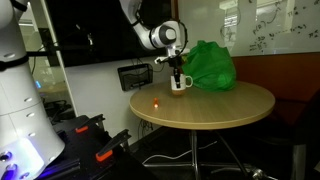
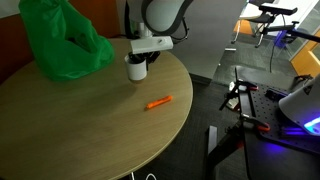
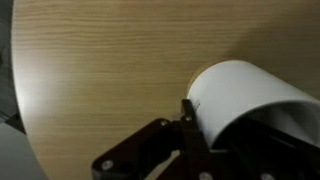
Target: Move the white mug to the left
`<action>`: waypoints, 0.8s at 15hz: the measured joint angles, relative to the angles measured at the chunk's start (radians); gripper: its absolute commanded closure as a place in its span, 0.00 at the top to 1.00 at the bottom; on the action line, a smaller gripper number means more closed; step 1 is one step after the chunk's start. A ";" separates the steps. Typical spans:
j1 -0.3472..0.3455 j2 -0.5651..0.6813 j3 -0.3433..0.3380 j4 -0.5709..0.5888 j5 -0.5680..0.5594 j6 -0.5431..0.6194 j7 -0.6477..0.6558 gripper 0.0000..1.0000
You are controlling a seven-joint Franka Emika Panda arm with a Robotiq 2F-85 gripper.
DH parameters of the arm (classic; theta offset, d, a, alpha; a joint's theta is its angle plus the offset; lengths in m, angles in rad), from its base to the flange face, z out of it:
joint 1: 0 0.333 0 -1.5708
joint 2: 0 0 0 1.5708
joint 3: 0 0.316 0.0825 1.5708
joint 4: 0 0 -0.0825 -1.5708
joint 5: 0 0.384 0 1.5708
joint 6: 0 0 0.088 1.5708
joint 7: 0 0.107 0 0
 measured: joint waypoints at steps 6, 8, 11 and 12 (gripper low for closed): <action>0.066 -0.014 0.067 -0.090 0.012 0.147 -0.031 0.02; 0.080 -0.017 0.090 -0.108 0.029 0.160 -0.052 0.02; 0.095 -0.030 0.114 -0.132 0.046 0.160 -0.092 0.02; 0.103 -0.036 0.115 -0.140 0.047 0.160 -0.103 0.02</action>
